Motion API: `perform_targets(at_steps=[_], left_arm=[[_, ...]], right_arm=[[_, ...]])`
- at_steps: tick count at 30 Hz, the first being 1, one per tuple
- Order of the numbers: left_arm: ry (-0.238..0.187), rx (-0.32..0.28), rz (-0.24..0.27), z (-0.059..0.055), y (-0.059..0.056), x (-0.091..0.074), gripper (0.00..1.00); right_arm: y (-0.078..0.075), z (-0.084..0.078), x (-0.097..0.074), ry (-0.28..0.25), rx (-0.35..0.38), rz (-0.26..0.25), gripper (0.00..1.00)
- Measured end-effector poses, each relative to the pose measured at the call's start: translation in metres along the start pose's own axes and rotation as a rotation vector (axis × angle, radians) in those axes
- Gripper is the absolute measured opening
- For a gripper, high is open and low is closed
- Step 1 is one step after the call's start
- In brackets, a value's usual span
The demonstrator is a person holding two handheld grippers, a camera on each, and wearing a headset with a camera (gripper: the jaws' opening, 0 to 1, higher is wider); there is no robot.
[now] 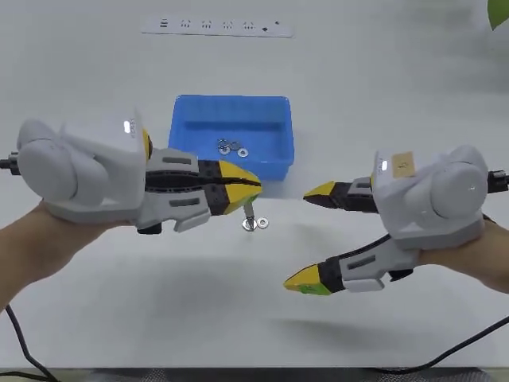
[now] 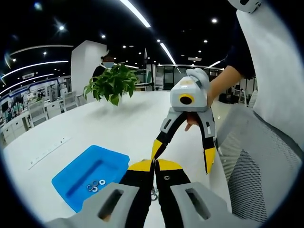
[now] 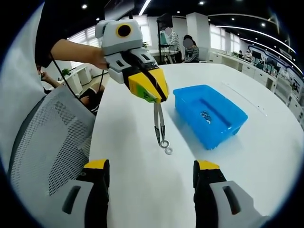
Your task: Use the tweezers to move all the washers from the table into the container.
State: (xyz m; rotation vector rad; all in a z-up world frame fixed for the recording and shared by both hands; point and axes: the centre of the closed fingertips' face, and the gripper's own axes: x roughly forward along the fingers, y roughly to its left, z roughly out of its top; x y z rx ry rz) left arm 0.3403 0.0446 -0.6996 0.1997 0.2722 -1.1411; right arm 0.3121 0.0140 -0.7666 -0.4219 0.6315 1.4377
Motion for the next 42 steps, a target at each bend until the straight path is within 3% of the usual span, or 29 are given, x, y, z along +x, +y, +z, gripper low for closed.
perform_targets(at_steps=[11, 14, 15, 16, 22, 29, 36, 42], left_arm=[[0.005, -0.01, -0.007, -0.004, 0.001, 0.003, 0.05], [0.052, 0.016, -0.019, -0.006, 0.0, 0.002, 0.05], [0.092, 0.071, -0.027, -0.008, 0.001, 0.001, 0.05], [0.11, 0.08, -0.061, -0.007, -0.005, 0.002, 0.05], [0.14, 0.06, -0.073, -0.007, -0.003, 0.002, 0.05], [0.176, 0.061, -0.097, -0.01, -0.007, -0.003, 0.05], [0.181, 0.054, -0.079, -0.01, -0.007, -0.003, 0.05], [0.185, 0.046, -0.062, -0.012, -0.003, -0.005, 0.05]], right_arm=[[0.001, 0.0, 0.002, 0.005, 0.011, 0.011, 0.7], [0.001, 0.003, 0.004, 0.001, 0.004, 0.014, 0.7], [0.001, 0.005, 0.005, -0.002, 0.003, 0.014, 0.7], [0.001, 0.006, 0.006, -0.003, 0.0, 0.016, 0.7], [-0.002, 0.017, 0.015, -0.008, -0.033, 0.033, 0.68], [-0.01, 0.032, 0.033, -0.01, -0.081, 0.064, 0.53], [-0.014, 0.039, 0.051, 0.006, -0.132, 0.101, 0.29], [-0.012, 0.039, 0.059, 0.034, -0.178, 0.139, 0.17]])
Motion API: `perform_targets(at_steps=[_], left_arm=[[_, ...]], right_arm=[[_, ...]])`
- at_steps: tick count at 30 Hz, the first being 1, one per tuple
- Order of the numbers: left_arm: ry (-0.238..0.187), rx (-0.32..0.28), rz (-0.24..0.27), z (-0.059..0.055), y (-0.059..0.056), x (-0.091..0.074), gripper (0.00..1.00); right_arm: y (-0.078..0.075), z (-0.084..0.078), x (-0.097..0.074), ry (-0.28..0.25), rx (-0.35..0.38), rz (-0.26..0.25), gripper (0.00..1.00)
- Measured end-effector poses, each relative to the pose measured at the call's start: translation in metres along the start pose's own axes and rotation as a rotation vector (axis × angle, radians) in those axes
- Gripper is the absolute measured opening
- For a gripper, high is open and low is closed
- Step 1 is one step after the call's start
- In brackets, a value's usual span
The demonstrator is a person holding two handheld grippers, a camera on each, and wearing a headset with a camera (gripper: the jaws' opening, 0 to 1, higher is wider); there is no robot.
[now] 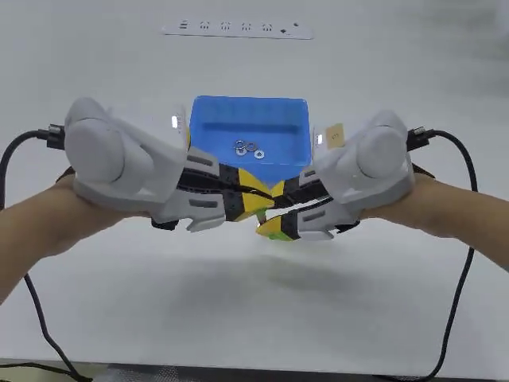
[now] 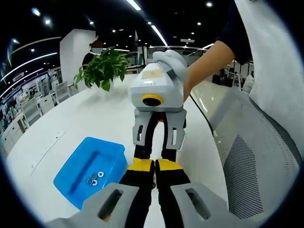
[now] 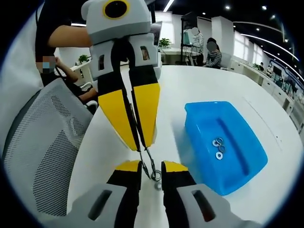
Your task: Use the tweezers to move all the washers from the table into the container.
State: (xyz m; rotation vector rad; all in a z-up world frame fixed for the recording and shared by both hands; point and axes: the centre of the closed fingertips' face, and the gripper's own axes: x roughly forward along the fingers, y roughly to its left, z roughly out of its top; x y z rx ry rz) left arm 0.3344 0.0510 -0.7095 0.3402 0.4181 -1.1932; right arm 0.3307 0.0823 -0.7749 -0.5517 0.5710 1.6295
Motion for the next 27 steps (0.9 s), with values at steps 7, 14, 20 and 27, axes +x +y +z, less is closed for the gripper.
perform_targets(at_steps=[7, 14, 20, 27], left_arm=[[0.0, -0.007, 0.005, -0.001, 0.001, -0.001, 0.05], [-0.001, -0.012, 0.01, 0.0, -0.002, 0.002, 0.05], [0.001, -0.053, 0.028, 0.004, -0.002, 0.005, 0.11], [-0.052, -0.059, 0.013, 0.02, -0.009, 0.0, 0.29]], right_arm=[[0.006, 0.0, 0.003, 0.012, -0.033, 0.027, 0.12], [0.006, -0.003, 0.004, 0.021, -0.086, 0.016, 0.1], [0.003, -0.005, 0.003, 0.016, -0.098, -0.016, 0.09], [-0.003, 0.003, -0.003, -0.029, -0.07, -0.041, 0.09]])
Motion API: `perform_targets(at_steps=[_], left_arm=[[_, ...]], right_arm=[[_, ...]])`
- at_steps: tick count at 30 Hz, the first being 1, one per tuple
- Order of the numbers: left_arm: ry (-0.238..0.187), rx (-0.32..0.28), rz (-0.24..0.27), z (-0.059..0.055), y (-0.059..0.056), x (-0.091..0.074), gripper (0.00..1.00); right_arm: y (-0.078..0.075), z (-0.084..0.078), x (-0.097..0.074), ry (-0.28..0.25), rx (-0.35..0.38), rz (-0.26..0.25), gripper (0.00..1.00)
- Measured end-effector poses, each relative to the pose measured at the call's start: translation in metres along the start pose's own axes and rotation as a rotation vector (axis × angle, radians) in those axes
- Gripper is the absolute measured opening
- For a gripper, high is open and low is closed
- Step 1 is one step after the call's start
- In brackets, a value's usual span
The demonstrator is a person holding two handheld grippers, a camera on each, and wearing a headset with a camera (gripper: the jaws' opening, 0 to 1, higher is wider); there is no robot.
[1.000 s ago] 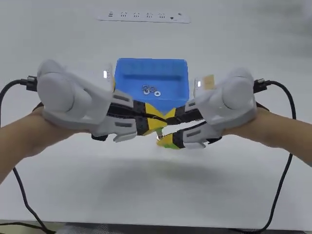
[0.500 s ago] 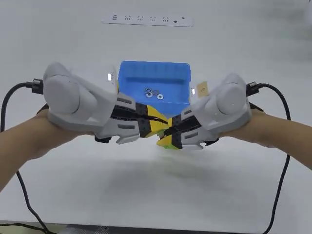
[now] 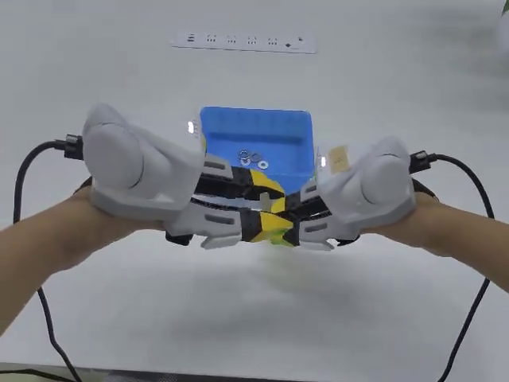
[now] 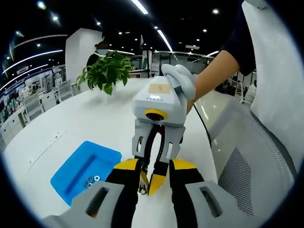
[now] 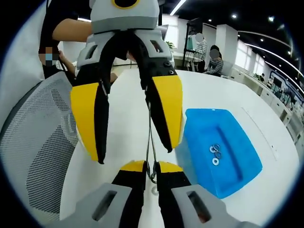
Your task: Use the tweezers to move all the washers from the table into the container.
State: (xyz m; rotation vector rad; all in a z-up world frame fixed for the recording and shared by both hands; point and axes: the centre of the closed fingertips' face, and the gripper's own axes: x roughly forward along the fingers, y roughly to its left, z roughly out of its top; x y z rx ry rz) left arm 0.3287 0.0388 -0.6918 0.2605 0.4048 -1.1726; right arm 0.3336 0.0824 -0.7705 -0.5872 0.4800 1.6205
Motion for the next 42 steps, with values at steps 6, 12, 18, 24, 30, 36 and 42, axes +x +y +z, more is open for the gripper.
perform_targets(at_steps=[6, 12, 18, 24, 30, 36, 42], left_arm=[[-0.049, -0.045, 0.064, 0.009, 0.006, -0.016, 0.44], [-0.078, -0.076, 0.133, 0.009, 0.011, -0.035, 0.55], [-0.092, -0.114, 0.163, 0.005, 0.008, -0.051, 0.57], [-0.168, -0.213, 0.125, 0.01, -0.003, -0.061, 0.7], [-0.191, -0.229, 0.193, 0.012, 0.007, -0.075, 0.93], [-0.171, -0.23, 0.247, 0.001, 0.013, -0.089, 0.99], [-0.176, -0.269, 0.285, -0.009, 0.016, -0.101, 0.99]], right_arm=[[0.002, 0.006, -0.007, -0.017, 0.009, -0.005, 0.09], [-0.004, 0.016, -0.021, -0.051, 0.032, -0.026, 0.09], [-0.019, 0.038, -0.038, -0.112, 0.052, -0.066, 0.09], [-0.04, 0.056, -0.049, -0.15, 0.051, -0.112, 0.09], [-0.064, 0.066, -0.048, -0.158, 0.049, -0.141, 0.09], [-0.086, 0.077, -0.039, -0.186, 0.064, -0.148, 0.09], [-0.104, 0.067, -0.015, -0.161, 0.083, -0.146, 0.09]])
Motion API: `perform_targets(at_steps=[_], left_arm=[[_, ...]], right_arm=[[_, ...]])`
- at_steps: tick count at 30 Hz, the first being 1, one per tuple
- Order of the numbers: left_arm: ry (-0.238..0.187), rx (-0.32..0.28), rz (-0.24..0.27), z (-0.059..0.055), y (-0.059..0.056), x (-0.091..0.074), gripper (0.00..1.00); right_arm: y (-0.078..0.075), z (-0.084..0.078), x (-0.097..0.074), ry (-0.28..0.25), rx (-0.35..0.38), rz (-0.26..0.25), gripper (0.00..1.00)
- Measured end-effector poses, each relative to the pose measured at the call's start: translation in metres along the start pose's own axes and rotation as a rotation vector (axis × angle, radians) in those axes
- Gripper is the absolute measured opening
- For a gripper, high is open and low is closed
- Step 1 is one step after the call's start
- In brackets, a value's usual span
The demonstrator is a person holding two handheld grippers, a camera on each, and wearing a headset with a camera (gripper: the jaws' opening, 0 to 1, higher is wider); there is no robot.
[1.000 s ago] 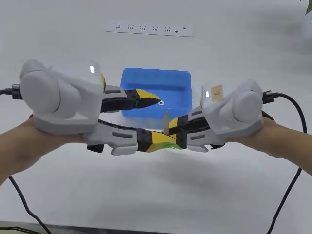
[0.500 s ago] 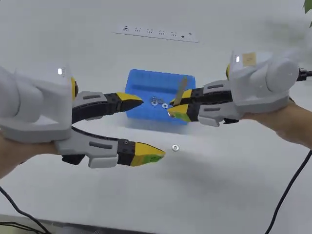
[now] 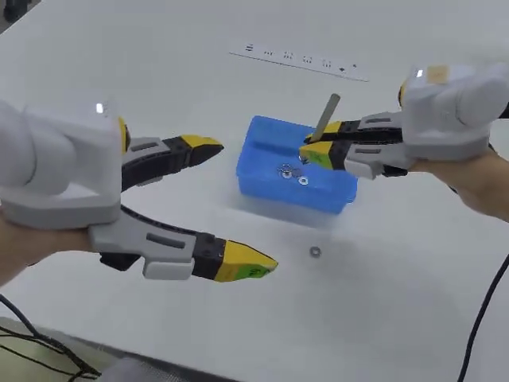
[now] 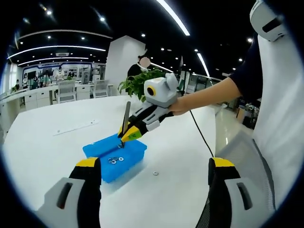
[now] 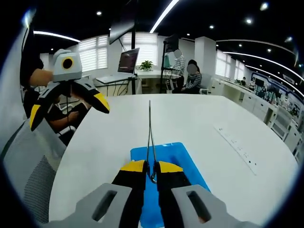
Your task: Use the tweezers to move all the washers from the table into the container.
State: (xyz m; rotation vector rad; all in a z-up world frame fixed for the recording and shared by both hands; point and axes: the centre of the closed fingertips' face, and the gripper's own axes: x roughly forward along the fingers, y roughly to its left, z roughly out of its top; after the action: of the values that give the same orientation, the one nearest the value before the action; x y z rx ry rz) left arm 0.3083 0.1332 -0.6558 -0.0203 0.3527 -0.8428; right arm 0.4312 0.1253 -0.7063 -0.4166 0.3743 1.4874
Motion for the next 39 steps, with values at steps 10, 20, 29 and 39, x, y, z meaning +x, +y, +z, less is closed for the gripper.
perform_targets(at_steps=[10, 20, 29, 39], left_arm=[[-0.036, -0.068, 0.02, 0.003, 0.008, 0.0, 0.99], [-0.023, -0.062, 0.024, 0.003, 0.011, 0.002, 0.99], [-0.013, -0.044, 0.028, 0.005, 0.01, 0.002, 0.99], [-0.091, -0.116, 0.052, 0.017, 0.024, 0.01, 0.99]], right_arm=[[-0.01, -0.03, 0.025, 0.072, 0.015, -0.006, 0.09], [-0.011, -0.037, 0.027, 0.092, 0.029, 0.008, 0.1], [-0.011, -0.031, 0.02, 0.079, 0.043, 0.003, 0.08], [-0.015, -0.023, 0.007, 0.068, 0.011, -0.04, 0.07]])
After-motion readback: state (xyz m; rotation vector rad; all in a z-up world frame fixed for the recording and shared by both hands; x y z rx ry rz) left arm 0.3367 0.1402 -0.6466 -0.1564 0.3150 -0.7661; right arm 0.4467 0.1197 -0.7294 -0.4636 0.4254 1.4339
